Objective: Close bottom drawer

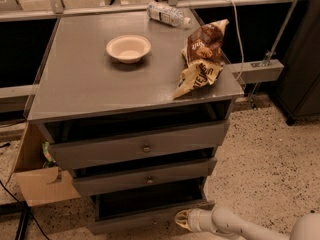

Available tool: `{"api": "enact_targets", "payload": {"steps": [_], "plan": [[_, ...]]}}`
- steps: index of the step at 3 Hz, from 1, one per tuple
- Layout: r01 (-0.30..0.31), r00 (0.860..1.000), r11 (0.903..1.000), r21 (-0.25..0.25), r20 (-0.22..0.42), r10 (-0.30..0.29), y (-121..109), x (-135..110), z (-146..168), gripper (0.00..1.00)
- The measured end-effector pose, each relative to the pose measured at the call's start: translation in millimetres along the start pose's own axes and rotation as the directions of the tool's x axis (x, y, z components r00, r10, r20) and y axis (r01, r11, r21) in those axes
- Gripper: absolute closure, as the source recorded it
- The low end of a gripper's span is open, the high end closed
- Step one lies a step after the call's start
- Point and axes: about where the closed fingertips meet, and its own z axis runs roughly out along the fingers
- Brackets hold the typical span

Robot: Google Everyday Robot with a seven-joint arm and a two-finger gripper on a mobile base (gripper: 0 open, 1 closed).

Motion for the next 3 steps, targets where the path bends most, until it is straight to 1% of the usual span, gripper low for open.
{"api": "enact_targets", "payload": {"steps": [1,2,3], "plan": [[0.046,0.999,0.9982,0.038,0.02,-0.047,-10.9,-5.6,7.1,1.0],[0.086,0.995,0.9943,0.064,0.039,-0.088,-23.6,-10.2,19.8,1.0],[0.107,0.993,0.9912,0.077,0.05,-0.111,-33.9,-12.0,30.3,1.0]]}}
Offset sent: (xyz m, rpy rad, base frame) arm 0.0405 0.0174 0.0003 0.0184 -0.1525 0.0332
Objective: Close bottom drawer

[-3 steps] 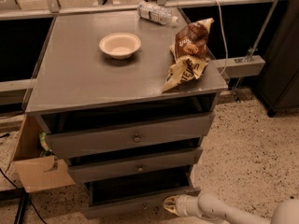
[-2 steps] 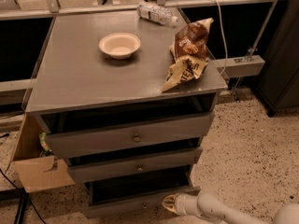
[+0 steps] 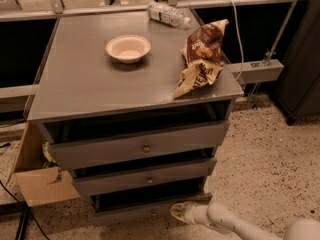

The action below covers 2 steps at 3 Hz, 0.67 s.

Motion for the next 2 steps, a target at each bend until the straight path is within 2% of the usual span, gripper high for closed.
{"api": "enact_targets", "payload": {"steps": [1,2], "plan": [[0.044,0.999,0.9981,0.044,0.014,-0.045,-26.9,1.2,19.9,1.0],[0.044,0.999,0.9981,0.044,0.014,-0.045,-26.9,1.2,19.9,1.0]]}}
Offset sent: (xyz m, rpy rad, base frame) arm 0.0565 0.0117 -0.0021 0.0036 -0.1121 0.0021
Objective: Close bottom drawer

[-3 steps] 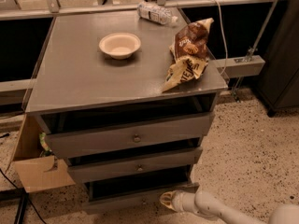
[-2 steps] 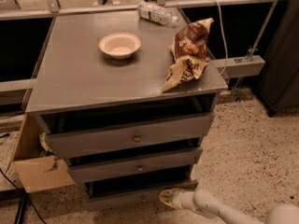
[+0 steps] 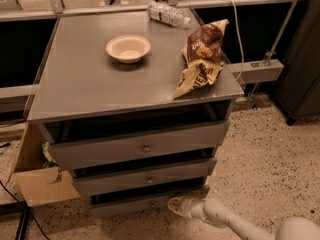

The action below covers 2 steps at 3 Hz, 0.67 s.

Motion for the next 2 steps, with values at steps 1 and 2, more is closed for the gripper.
{"api": "enact_targets", "payload": {"steps": [1,2], "plan": [[0.019,1.0,0.9997,0.018,0.013,-0.019,-4.9,-3.1,6.3,1.0],[0.043,0.999,0.9981,0.043,0.032,-0.044,-14.1,-6.5,14.4,1.0]]}}
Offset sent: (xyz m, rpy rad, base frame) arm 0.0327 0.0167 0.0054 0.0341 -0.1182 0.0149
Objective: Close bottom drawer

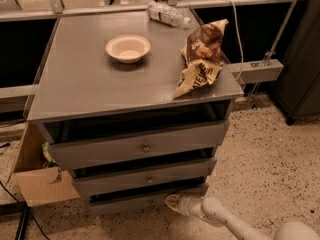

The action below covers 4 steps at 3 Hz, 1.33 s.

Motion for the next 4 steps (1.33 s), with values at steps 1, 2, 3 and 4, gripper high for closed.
{"api": "enact_targets", "payload": {"steps": [1,2,3,4], "plan": [[0.033,0.999,0.9989,0.033,0.017,-0.034,-13.3,-3.7,8.5,1.0],[0.048,0.999,0.9977,0.048,0.024,-0.049,-18.1,-6.0,11.2,1.0],[0.05,0.998,0.9979,0.04,0.028,-0.051,-19.1,-10.1,11.7,1.0],[0.014,1.0,0.999,-0.043,0.022,-0.014,-20.6,-21.8,5.5,1.0]]}}
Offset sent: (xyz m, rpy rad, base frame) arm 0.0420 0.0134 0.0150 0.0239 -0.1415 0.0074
